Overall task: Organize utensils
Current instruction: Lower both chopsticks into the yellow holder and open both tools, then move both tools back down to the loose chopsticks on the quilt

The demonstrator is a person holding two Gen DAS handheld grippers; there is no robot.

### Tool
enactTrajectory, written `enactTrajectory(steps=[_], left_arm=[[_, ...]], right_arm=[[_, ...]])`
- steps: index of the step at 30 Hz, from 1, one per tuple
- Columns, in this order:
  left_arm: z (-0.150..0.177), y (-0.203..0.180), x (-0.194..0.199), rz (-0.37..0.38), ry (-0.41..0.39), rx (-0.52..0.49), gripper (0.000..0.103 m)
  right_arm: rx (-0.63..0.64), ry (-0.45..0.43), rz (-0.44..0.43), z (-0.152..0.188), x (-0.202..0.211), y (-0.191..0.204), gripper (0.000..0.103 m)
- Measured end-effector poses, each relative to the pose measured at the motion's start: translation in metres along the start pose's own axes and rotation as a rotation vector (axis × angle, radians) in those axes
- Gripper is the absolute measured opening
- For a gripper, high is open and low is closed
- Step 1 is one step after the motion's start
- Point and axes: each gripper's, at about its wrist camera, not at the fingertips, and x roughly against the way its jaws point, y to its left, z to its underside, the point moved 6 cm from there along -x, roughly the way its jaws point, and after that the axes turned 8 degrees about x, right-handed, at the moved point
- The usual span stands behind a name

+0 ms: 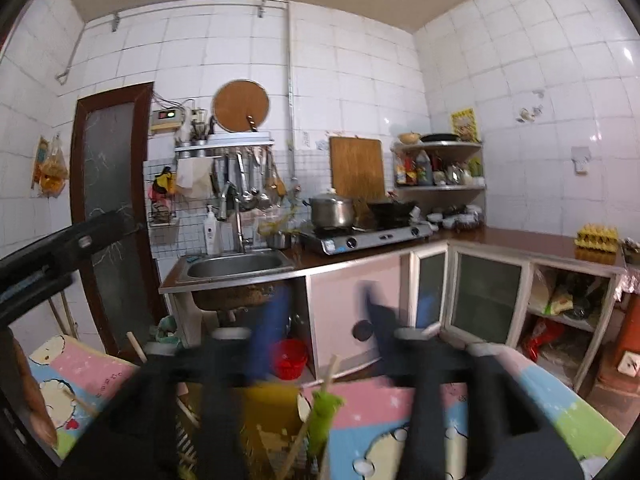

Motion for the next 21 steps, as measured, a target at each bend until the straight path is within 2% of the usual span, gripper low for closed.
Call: enactTrajectory(steps=[1, 7, 10, 14, 21], left_arm=[[0.001, 0.004, 0.005, -0.004, 0.013, 0.003, 0.081], [0.021, 0.032, 0.049, -0.034, 0.133, 0.007, 0.097], [0.044, 0.041, 0.067, -0.046, 0.213, -0.01, 0.098], [0.076, 0.05, 0.083, -0.062, 0.281, -0.034, 0.098], [0.141, 0.07, 0.089, -0.082, 0.46, 0.019, 0.098]], right_arm=[[0.007, 0.021, 0.009, 0.003, 0.006, -0.001, 0.057], [-0.003, 0.185, 0.015, 0.04, 0.047, -0.005, 0.059], [-0.013, 0.272, 0.008, 0.069, 0.065, -0.001, 0.059], [-0.011, 0.362, 0.008, 0.107, 0.084, 0.006, 0.059], [-0.062, 0.486, 0.01, 0.173, 0.1, 0.013, 0.059]])
